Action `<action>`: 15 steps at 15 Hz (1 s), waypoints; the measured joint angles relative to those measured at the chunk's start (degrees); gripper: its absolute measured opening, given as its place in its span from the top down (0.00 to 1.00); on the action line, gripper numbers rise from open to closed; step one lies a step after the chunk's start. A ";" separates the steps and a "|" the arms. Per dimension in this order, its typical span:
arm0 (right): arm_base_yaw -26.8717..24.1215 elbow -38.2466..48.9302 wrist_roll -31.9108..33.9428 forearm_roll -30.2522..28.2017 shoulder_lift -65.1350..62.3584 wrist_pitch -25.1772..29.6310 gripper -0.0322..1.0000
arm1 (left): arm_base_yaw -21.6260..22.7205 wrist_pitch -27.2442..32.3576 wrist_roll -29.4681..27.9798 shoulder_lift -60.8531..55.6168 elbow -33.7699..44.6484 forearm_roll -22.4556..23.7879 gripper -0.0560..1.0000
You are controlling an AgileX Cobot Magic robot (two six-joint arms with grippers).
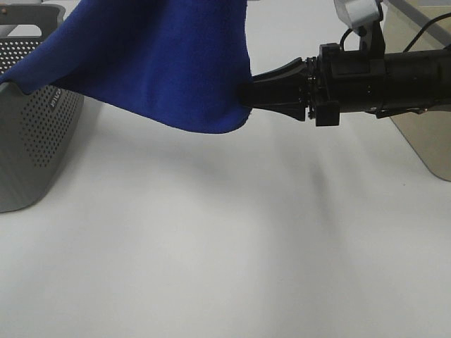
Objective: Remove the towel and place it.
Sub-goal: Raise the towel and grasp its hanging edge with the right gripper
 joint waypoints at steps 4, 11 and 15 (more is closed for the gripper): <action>3.09 0.00 -0.52 -0.06 0.00 0.00 0.73 | 0.00 0.00 0.00 0.00 0.00 0.00 0.95; 4.53 0.00 -3.78 2.23 0.00 -0.63 0.22 | 0.00 0.00 0.00 0.00 0.00 0.00 0.95; 4.53 0.00 -5.27 3.32 0.00 -3.09 0.23 | 0.00 0.00 0.00 0.00 0.00 0.00 0.95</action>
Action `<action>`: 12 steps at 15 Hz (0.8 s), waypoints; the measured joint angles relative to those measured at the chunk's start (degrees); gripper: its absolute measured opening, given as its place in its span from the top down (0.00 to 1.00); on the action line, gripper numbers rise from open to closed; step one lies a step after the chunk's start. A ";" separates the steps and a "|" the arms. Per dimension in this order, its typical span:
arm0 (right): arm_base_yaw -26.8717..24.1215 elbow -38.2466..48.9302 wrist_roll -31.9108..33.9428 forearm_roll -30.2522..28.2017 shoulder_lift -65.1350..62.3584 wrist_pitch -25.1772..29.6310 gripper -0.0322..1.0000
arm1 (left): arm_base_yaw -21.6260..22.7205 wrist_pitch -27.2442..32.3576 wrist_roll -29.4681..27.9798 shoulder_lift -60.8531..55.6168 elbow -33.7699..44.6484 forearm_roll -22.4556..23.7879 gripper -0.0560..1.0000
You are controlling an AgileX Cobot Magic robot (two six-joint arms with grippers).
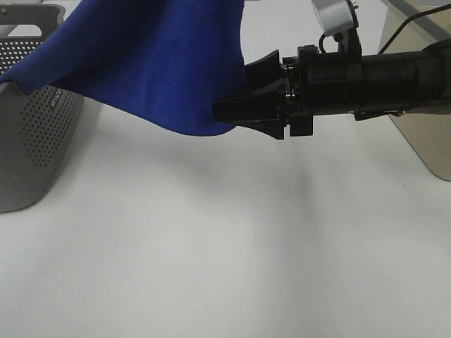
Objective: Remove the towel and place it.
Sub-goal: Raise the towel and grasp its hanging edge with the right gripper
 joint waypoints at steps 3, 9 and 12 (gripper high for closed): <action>0.74 0.00 -1.66 0.23 0.00 -0.69 0.29 | 0.00 0.00 0.00 0.00 0.00 0.00 0.95; 1.89 0.00 3.55 0.17 0.00 -6.42 0.95 | 0.00 0.00 -0.40 0.00 0.00 -0.23 0.95; 1.89 0.00 8.82 0.17 0.00 -7.05 0.95 | 0.00 0.00 -2.18 0.00 0.00 -0.23 0.95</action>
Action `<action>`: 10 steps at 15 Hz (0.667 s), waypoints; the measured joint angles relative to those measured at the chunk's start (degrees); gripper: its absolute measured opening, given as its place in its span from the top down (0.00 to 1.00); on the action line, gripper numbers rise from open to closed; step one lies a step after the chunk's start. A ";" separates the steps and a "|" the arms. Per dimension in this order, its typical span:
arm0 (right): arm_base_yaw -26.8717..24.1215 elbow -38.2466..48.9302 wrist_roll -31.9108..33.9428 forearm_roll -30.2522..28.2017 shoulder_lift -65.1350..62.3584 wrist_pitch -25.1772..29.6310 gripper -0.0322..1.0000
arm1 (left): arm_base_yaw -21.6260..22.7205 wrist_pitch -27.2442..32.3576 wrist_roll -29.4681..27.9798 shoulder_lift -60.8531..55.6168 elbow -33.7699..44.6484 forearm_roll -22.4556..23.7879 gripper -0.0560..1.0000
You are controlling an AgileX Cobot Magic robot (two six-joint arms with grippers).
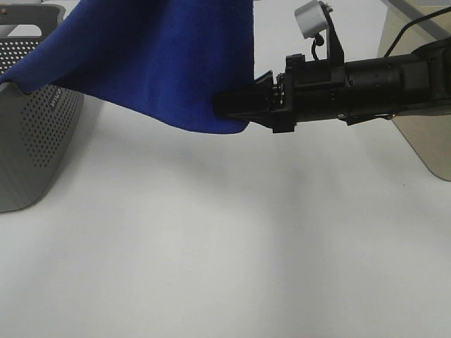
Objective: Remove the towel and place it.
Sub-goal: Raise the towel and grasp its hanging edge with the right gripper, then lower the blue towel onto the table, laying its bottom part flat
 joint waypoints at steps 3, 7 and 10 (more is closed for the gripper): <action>0.00 0.00 8.37 -0.57 -0.17 -2.41 0.95 | 0.00 0.00 -1.72 0.00 0.00 -0.06 0.95; 0.00 -2.12 25.67 -14.21 -5.39 -6.36 0.95 | 0.00 0.00 -10.08 0.00 0.00 0.29 0.95; 0.00 -8.19 48.53 -35.75 -12.72 -8.25 0.95 | 1.32 -2.81 -16.16 0.00 0.00 0.52 0.95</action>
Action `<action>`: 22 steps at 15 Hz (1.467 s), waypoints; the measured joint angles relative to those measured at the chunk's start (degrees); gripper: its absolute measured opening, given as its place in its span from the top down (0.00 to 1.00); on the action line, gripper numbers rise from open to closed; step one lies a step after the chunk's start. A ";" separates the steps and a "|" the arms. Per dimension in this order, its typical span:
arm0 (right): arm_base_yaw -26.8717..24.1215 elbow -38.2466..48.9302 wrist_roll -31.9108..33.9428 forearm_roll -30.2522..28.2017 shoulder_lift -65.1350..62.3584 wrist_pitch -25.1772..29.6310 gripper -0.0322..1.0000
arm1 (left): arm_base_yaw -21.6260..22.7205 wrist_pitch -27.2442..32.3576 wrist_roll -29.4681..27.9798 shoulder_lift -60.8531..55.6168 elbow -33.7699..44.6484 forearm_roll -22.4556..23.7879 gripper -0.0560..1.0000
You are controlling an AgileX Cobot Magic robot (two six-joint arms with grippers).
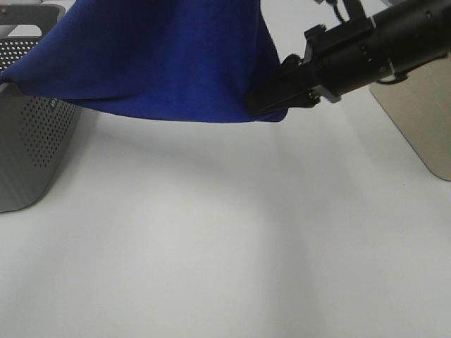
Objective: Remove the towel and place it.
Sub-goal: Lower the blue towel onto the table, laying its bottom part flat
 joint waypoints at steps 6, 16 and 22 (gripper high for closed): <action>0.00 -27.73 42.34 -46.81 -6.30 11.06 0.95 | 9.63 -17.65 -12.09 0.00 0.00 0.46 0.95; 0.00 -53.69 46.24 -59.19 2.46 10.20 0.95 | 21.83 -35.18 -28.76 4.30 0.00 -0.86 0.95; 0.00 -53.74 46.24 -68.93 5.39 -5.10 0.95 | 27.04 -46.81 -31.63 8.71 0.00 -0.34 0.95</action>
